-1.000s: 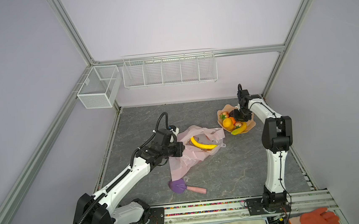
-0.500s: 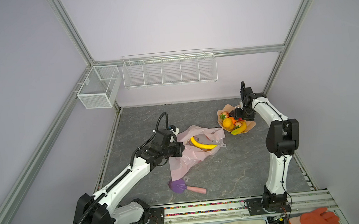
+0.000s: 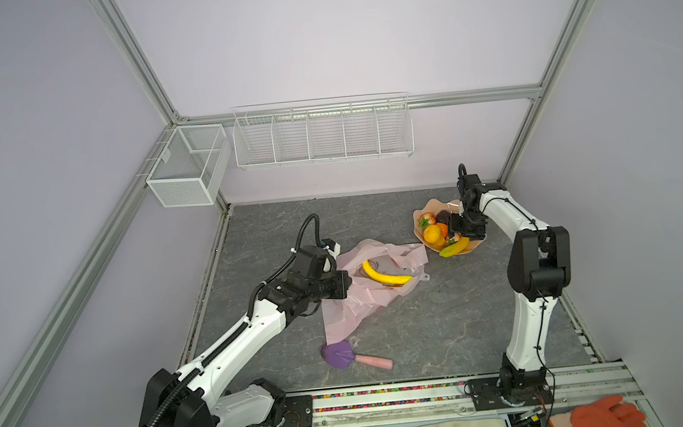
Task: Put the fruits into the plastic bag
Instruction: 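Close the right gripper on the red-yellow peach in the bowl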
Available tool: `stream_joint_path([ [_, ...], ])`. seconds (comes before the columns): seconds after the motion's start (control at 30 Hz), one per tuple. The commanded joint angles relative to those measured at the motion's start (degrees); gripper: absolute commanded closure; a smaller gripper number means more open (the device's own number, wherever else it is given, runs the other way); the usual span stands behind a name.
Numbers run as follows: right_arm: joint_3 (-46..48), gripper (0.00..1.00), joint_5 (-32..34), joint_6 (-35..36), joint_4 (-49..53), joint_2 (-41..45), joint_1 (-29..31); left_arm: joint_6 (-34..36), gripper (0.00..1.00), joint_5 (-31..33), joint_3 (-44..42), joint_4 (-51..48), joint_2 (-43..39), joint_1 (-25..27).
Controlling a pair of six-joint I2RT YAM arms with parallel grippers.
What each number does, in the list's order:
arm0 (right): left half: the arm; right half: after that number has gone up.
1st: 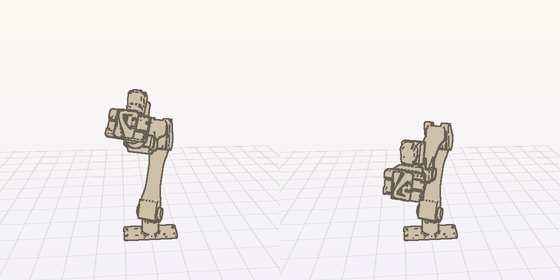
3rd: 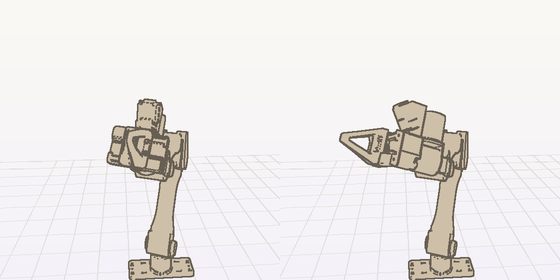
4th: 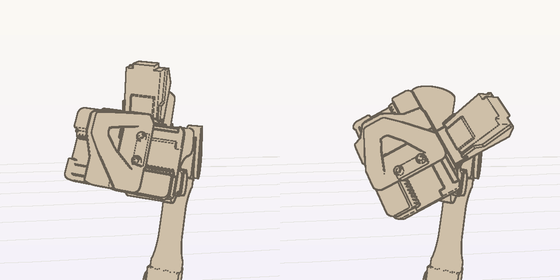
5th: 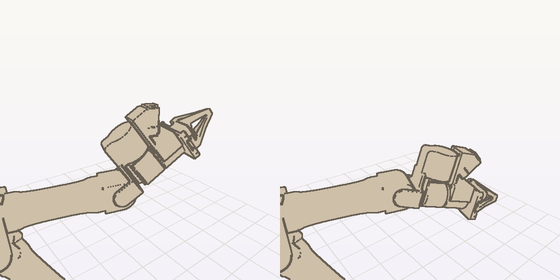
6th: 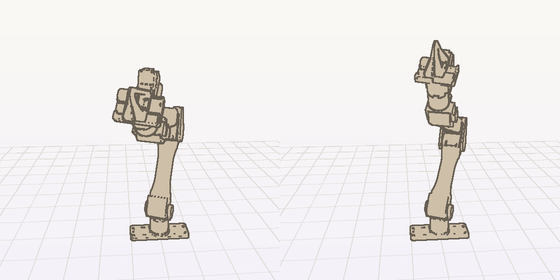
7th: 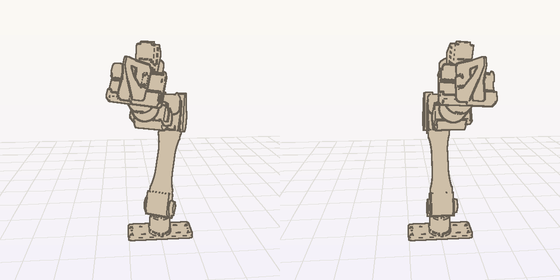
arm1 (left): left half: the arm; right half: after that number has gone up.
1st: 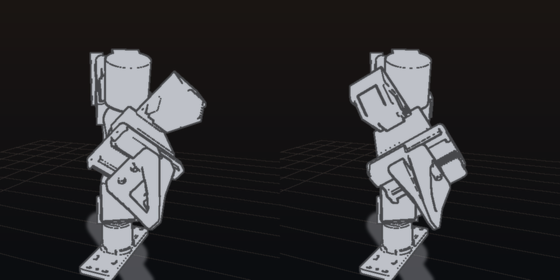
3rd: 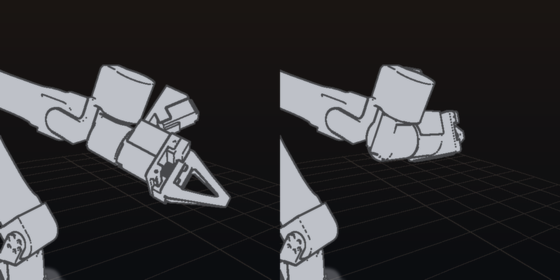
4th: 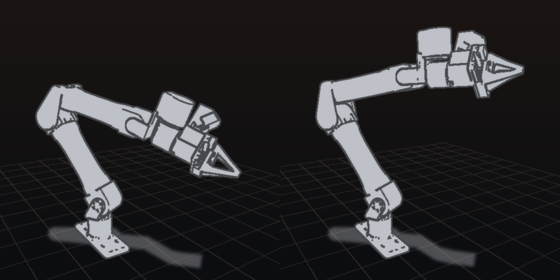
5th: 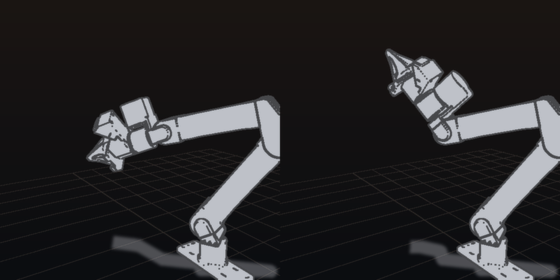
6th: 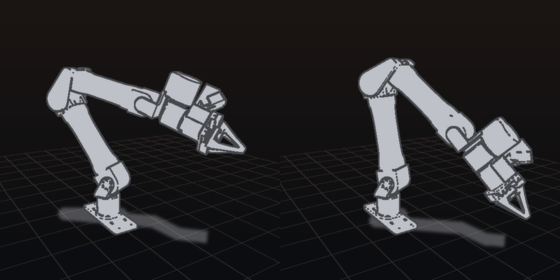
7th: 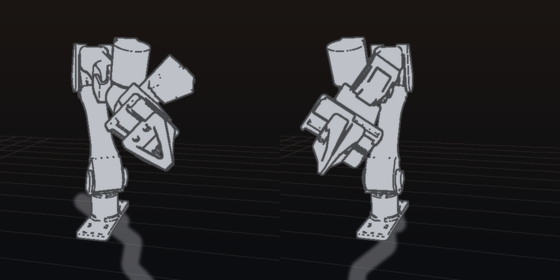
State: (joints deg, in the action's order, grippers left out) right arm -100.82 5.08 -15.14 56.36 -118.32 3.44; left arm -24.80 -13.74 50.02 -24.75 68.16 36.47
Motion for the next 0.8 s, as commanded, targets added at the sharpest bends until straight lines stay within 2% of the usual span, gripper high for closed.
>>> stream_joint_path([
  [0.0, -1.61, 0.32, 0.05, 1.12, -0.72, 0.24, -0.37, 0.90, 1.00, 0.38, 1.33, -0.30, -0.71, 0.36],
  [0.37, -7.59, 0.40, -1.56, 3.69, 1.30, -5.93, 0.29, 0.89, 1.00, 0.32, 1.58, -0.20, -0.39, 0.36],
  [0.77, -8.87, 0.42, -1.74, 4.66, 2.35, -10.83, 0.95, 0.80, 1.00, 0.62, 1.40, -0.57, -0.58, 0.36],
])
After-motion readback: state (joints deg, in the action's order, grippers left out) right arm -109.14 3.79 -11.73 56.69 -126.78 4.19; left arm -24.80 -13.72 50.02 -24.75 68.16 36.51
